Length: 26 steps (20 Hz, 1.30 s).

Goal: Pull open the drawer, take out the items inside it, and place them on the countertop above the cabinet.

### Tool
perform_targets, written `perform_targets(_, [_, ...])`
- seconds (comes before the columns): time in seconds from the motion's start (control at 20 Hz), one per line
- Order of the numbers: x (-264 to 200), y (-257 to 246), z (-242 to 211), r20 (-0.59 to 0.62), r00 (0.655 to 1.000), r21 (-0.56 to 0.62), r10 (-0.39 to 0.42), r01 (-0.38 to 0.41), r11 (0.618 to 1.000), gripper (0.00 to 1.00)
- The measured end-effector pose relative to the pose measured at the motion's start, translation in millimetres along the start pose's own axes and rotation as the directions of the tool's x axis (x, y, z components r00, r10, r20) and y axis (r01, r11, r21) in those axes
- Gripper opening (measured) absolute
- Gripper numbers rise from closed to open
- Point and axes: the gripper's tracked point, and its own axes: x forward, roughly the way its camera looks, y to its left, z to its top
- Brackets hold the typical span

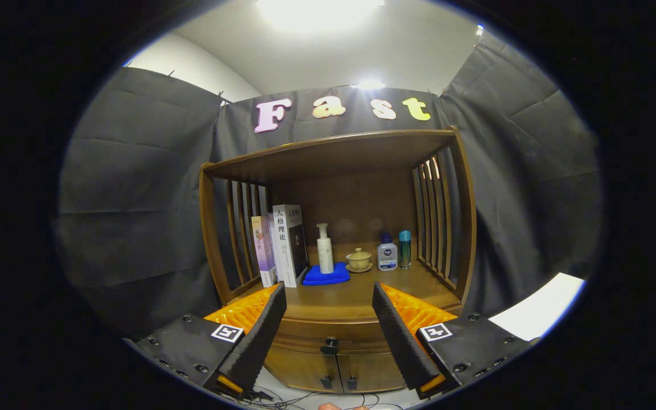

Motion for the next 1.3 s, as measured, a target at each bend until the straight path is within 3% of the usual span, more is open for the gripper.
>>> perform_targets(0.25, [7,-3,-3,-0.002,0.999,-0.023,-0.035,0.035,0.999,0.96])
perform_targets(1.2, [57,15,-85,-0.143,0.989,-0.044,-0.026,0.020,0.999,0.97])
perform_targets(1.3, [64,21,-94,-0.150,0.989,-0.032,0.006,-0.011,0.999,0.97])
